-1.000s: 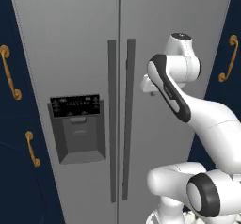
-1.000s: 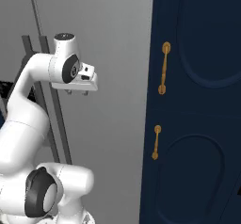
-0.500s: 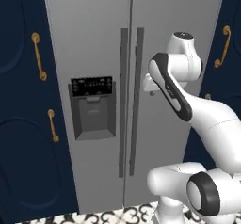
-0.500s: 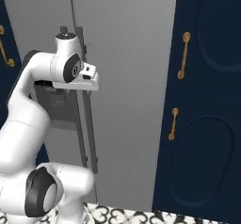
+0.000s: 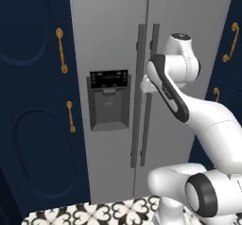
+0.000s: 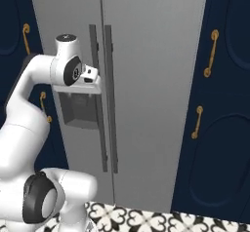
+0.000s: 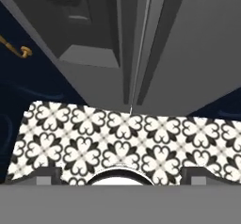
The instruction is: Take the strawberry from the fridge and place it on top of the pancake, located on the dining counter.
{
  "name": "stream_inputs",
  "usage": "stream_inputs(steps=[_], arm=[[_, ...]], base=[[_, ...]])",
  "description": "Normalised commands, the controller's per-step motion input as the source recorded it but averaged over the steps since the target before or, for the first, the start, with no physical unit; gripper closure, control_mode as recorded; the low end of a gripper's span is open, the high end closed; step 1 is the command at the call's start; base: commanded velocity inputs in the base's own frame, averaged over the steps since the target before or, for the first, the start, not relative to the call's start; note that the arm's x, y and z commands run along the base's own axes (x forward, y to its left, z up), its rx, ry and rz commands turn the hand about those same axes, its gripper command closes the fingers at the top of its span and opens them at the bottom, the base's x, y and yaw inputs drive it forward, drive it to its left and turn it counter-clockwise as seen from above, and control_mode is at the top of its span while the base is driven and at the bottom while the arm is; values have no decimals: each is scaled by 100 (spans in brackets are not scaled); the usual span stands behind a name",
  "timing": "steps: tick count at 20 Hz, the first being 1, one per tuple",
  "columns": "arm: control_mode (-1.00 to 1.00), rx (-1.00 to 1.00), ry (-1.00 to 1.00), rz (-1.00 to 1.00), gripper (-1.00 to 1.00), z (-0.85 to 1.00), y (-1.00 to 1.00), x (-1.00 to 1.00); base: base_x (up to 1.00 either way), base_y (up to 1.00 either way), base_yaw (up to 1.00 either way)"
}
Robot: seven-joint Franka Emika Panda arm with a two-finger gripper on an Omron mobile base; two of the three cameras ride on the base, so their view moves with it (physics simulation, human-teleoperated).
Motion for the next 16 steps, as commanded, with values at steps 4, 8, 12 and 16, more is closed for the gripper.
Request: stream_inputs(steps=[4,8,12,16], arm=[[100,0,0,0,-100,0,0,0],[-100,0,0,-1,-100,-3,-9,0],[-100,0,-17,7,-100,-13,-24,66],[-100,0,-33,2,-100,-36,-4,100]], base=[[-26,-27,-7],[0,-26,-5],[0,0,0],[0,0,0]])
